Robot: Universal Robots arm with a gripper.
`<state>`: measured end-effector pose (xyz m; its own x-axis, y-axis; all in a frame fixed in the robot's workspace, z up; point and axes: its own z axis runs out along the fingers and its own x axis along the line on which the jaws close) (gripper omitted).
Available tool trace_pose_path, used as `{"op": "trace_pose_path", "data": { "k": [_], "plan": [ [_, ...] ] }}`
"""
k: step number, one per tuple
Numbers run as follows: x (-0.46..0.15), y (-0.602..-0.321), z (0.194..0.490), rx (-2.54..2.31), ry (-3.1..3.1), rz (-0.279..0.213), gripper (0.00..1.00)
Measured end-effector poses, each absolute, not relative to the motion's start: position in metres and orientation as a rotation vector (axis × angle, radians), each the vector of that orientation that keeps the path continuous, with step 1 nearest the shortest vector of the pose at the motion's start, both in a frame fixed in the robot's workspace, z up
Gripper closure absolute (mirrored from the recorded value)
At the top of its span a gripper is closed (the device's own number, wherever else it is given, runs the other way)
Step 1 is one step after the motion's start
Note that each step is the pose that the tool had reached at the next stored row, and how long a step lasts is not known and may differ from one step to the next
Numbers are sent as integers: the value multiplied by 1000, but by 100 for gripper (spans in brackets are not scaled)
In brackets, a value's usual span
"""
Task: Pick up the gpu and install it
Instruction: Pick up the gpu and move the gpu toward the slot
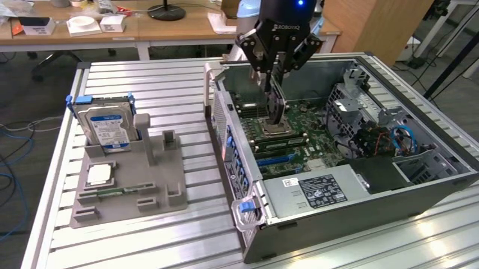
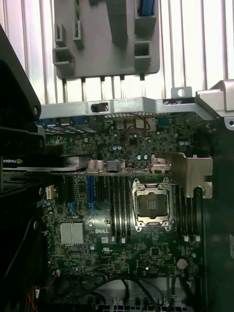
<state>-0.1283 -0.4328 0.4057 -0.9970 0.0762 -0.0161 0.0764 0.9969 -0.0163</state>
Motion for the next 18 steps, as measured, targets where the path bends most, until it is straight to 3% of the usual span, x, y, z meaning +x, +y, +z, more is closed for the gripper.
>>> {"op": "trace_pose_path", "data": {
  "k": [18],
  "plan": [
    [-96,-433,406,112,3124,-26,74]
  ]
}}
